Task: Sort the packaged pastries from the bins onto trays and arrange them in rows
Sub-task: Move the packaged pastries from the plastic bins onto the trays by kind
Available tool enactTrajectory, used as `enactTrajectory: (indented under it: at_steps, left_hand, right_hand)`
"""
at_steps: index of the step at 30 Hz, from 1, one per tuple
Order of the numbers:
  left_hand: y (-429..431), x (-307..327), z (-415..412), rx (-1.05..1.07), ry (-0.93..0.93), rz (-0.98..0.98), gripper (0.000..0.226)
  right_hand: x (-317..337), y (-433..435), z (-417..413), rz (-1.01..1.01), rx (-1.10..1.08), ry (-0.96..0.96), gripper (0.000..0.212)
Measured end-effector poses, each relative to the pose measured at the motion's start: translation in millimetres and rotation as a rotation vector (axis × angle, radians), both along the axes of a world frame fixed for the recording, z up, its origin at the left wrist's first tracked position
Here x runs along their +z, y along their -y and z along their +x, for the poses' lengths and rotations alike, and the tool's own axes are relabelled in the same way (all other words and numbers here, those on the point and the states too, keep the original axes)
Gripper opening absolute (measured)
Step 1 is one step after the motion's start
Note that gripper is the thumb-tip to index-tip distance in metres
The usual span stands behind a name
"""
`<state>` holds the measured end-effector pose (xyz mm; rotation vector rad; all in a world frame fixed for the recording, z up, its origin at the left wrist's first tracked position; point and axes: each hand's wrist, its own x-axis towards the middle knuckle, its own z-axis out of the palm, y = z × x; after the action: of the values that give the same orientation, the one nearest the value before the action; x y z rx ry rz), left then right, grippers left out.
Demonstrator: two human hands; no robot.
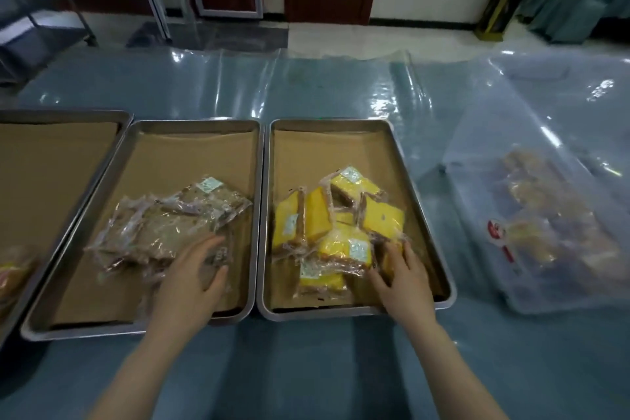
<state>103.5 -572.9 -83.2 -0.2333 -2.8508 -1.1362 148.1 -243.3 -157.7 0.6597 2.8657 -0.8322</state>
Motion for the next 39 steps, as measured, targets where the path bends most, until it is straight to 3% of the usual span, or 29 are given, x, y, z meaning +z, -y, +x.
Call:
enactTrajectory:
  at_steps: [4,8,10,16,21,24,27,30,36,39]
  left_hand:
    - [-16.9,1.3,-3.9,-0.015,0.013,0.014,0.041]
    - [-27.9,4.1,-2.7,-0.056,-0.006,0.001,0.041]
    - [-30.3,5.8,-0.6,-0.075,-0.013,-0.005,0.041]
    - [-24.5,6.7,6.0,-0.133,-0.025,0.037,0.042]
    - [-7.2,8.4,10.7,-0.257,0.065,0.113,0.050]
    - [14.2,10.3,17.8,-0.290,0.223,0.312,0.054]
    - [51.8,10.9,21.5,-0.133,0.247,0.490,0.046]
    - [106.4,14.7,23.3,0.025,0.202,0.501,0.025]
    - [224.2,18.8,27.6,0.204,0.085,0.534,0.021]
    - [287.2,16.8,24.0,0.429,-0.020,0.486,0.020]
  right_hand:
    - [1.3,-6.3,-1.2,-0.110,-0.040,-0.136,0.045]
    - [10.7,-1.3,8.1,-0.351,-0.282,-0.345,0.033]
    - [20.9,2.7,12.5,-0.344,-0.367,-0.464,0.032]
    - [61.6,34.9,18.3,-0.469,-0.306,-0.738,0.031]
    - [89.4,93.5,10.4,-0.599,-0.035,-0.624,0.036]
    - [92.6,142.6,1.4,-0.641,0.167,-0.500,0.033]
    - [94.0,194.8,-7.4,-0.649,0.312,-0.443,0.033]
    - [94.1,243.3,-16.9,-0.685,0.369,-0.424,0.033]
    - [91.3,339.4,-36.1,-0.704,0.406,-0.327,0.032]
    - [93.6,371.3,-45.1,-0.697,0.358,-0.288,0.029]
